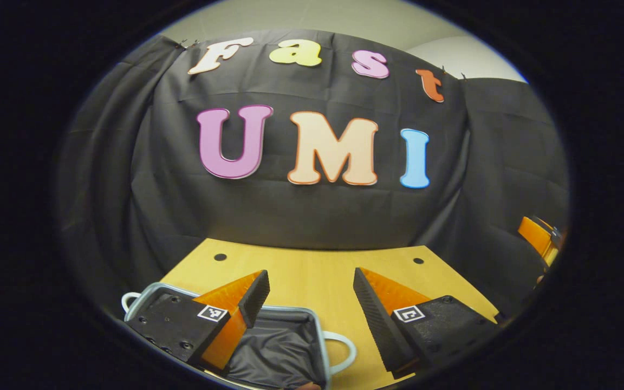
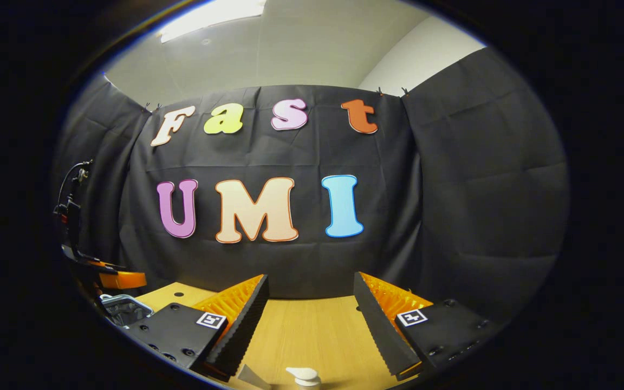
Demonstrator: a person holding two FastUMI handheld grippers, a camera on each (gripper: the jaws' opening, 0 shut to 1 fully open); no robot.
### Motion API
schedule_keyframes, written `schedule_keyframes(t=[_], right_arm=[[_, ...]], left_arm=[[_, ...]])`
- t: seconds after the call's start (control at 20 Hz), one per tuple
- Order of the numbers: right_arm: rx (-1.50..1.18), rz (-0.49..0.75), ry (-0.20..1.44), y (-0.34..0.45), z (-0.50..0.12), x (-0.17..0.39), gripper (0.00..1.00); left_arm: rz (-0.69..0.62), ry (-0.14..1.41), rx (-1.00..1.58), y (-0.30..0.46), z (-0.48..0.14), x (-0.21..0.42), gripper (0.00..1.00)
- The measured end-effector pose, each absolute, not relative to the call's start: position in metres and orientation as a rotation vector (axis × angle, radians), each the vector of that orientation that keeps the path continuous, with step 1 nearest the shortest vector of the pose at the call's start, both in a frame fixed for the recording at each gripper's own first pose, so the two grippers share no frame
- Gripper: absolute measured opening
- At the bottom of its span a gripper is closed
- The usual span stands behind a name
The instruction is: First open the suitcase, pack the skin care products into it, and then close the suitcase.
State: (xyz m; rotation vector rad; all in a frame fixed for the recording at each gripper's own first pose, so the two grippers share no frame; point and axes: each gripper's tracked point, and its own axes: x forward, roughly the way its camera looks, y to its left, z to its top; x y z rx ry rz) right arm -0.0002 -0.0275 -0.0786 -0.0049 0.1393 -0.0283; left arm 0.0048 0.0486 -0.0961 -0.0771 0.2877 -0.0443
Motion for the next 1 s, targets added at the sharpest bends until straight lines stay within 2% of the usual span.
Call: schedule_keyframes(t=[0.55, 1.0], right_arm=[[-0.004, 0.000, 0.181, -0.089, -0.097, -0.016, 0.98], [-0.014, -0.040, 0.214, -0.114, -0.112, -0.025, 0.99]], left_arm=[[-0.192, 0.461, -0.076, -0.099, -0.191, -0.021, 0.94], [-0.234, 0.704, -0.094, -0.132, -0.295, -0.043, 0.96]])
